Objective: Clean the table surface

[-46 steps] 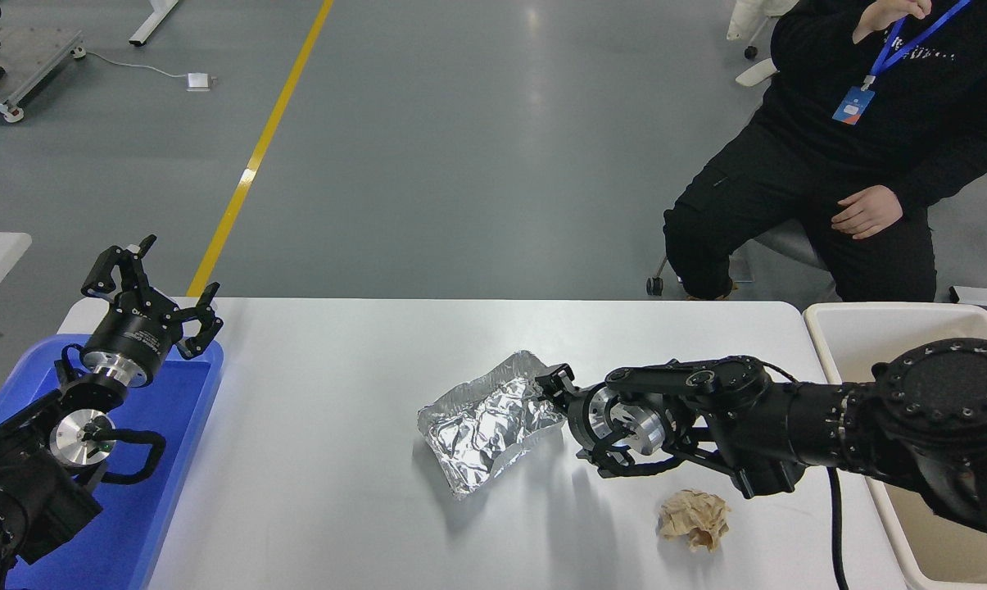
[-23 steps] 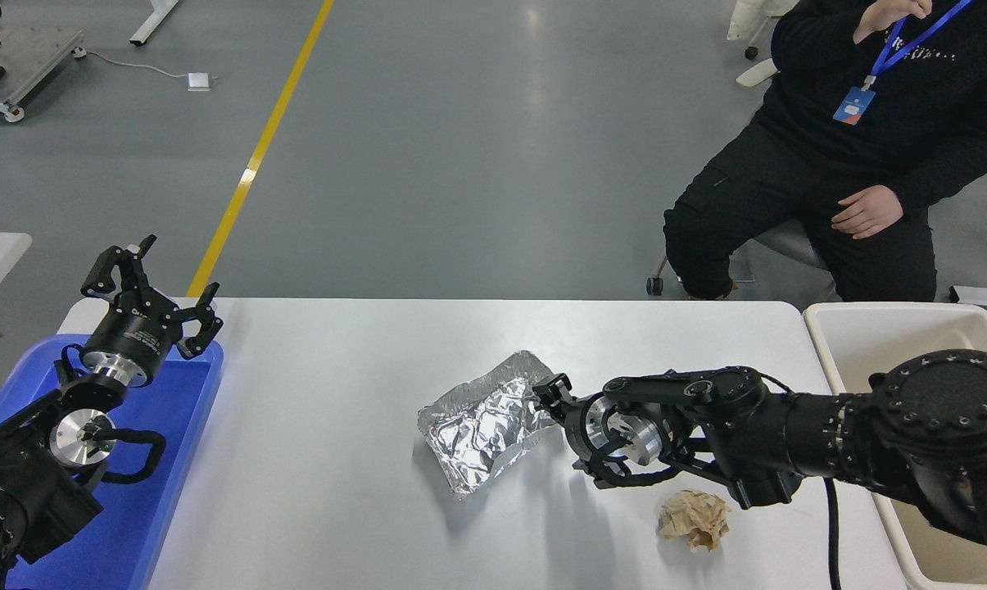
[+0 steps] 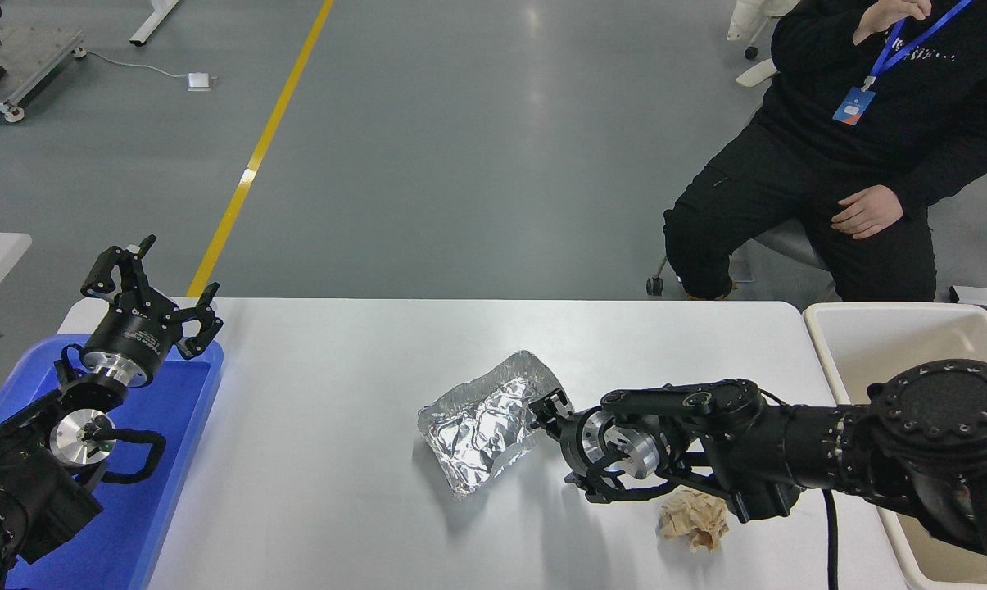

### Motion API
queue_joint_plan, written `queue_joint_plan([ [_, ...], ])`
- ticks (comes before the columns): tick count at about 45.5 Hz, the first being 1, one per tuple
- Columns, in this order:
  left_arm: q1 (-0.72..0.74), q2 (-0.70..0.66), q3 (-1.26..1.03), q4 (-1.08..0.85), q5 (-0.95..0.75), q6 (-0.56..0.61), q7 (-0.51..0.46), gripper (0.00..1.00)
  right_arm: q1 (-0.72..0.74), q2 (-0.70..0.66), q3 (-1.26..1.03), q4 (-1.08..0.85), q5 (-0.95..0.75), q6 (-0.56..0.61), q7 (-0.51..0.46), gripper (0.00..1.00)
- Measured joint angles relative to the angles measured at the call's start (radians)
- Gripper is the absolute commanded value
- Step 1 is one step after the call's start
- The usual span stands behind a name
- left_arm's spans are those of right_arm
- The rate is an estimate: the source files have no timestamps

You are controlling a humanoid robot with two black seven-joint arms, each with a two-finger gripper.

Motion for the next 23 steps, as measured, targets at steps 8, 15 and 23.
queue_joint_plan([
  [8, 0.000, 0.000, 0.000, 0.000, 0.000, 0.000, 0.000, 1.00, -0.002, 0.000, 0.025, 0.007, -0.004, -0.003, 0.000, 0.56],
  [15, 0.000, 0.000, 0.000, 0.000, 0.000, 0.000, 0.000, 1.00, -0.003, 0.000, 0.036, 0.012, -0.007, -0.005, 0.000, 0.56],
  [23, 0.000, 0.000, 0.000, 0.000, 0.000, 0.000, 0.000, 1.00, -0.007, 0.000, 0.042, 0.014, -0.009, -0.006, 0.002, 0.53],
])
